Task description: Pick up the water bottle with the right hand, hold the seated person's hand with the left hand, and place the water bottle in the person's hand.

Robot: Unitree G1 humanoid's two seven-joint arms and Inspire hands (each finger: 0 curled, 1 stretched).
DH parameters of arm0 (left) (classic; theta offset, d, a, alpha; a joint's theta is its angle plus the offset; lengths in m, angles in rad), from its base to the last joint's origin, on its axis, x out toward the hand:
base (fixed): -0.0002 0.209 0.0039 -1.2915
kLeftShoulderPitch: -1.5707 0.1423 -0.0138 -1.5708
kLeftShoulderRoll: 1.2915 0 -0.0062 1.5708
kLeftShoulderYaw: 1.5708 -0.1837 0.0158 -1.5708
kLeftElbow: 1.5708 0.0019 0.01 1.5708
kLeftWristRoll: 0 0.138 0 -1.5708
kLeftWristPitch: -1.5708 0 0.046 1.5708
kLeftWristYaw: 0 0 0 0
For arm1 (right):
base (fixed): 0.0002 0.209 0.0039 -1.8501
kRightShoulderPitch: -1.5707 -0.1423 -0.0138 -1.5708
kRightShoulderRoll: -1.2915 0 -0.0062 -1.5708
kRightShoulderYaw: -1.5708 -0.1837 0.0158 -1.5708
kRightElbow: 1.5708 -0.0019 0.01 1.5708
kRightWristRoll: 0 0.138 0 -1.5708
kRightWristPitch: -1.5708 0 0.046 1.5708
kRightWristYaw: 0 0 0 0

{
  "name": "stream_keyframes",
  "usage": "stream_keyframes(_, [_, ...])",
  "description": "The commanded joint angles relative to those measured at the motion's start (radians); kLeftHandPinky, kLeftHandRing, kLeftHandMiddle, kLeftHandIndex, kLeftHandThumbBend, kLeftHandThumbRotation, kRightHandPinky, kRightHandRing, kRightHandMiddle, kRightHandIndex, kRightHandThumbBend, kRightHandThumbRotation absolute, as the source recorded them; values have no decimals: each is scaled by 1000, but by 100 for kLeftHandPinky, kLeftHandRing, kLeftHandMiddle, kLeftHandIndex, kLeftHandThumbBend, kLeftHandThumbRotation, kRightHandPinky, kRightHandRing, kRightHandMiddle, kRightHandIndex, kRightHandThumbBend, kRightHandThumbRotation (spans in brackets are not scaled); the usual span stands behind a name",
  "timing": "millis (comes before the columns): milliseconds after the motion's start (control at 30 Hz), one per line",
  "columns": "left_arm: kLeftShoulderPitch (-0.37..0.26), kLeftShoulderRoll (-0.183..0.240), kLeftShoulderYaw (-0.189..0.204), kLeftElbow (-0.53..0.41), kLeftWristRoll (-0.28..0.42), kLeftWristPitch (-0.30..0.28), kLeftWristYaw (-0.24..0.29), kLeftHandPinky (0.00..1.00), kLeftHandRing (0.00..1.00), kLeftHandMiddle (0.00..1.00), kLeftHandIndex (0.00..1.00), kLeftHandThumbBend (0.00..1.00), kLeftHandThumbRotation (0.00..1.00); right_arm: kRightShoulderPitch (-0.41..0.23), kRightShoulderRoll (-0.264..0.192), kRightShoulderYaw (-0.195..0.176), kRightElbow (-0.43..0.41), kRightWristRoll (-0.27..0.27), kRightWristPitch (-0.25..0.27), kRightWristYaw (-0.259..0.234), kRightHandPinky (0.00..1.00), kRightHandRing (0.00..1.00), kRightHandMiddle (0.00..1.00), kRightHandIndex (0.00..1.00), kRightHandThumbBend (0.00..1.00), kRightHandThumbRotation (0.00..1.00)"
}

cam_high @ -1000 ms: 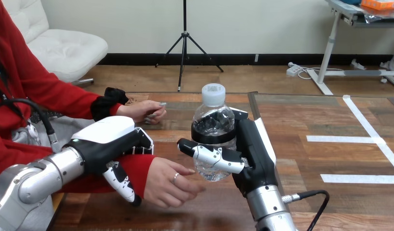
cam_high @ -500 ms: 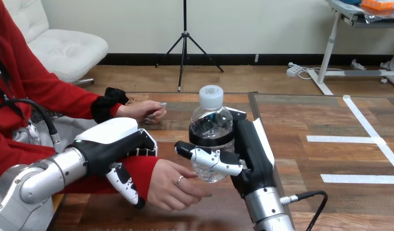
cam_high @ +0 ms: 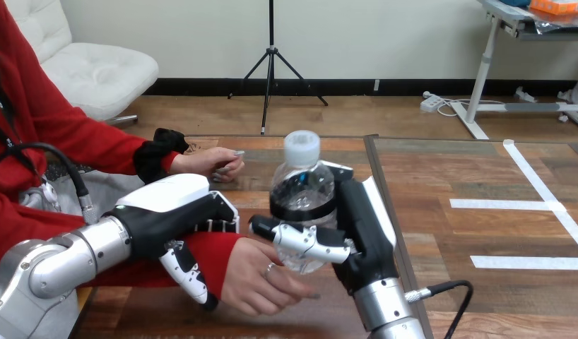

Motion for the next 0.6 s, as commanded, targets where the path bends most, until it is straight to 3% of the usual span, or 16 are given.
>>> stream_keyframes(0, [-141,-68,57,-115,-122,-143,26,35,41,47,52,84,0,-123,235,64,-14,37,-112,7,16,22,28,30,73,0])
stream_keyframes(67, [-145,-71,59,-102,-118,-172,41,36,41,47,53,80,0,-118,240,69,-17,36,-109,6,17,23,28,30,74,0])
stream_keyframes(167, [-147,-55,57,-127,-79,-150,39,35,40,46,52,75,0,-117,249,75,-4,44,-125,14,17,23,28,29,75,0])
stream_keyframes(267, [-148,-63,62,-111,-98,-180,46,35,39,44,50,72,0,-113,254,83,-3,43,-131,13,17,23,28,29,75,0])
stream_keyframes(367, [-156,-57,62,-110,-56,-210,76,34,38,43,48,71,0,-113,260,90,7,53,-149,23,17,23,27,29,75,0])
stream_keyframes(467, [-150,-54,64,-122,-86,-181,45,33,37,42,48,70,0,-113,260,90,18,27,-168,3,18,23,28,29,76,0])
stream_keyframes(567, [-147,-54,68,-137,-85,-169,45,33,37,42,47,66,0,-110,266,99,21,50,-175,21,18,23,28,29,75,0])
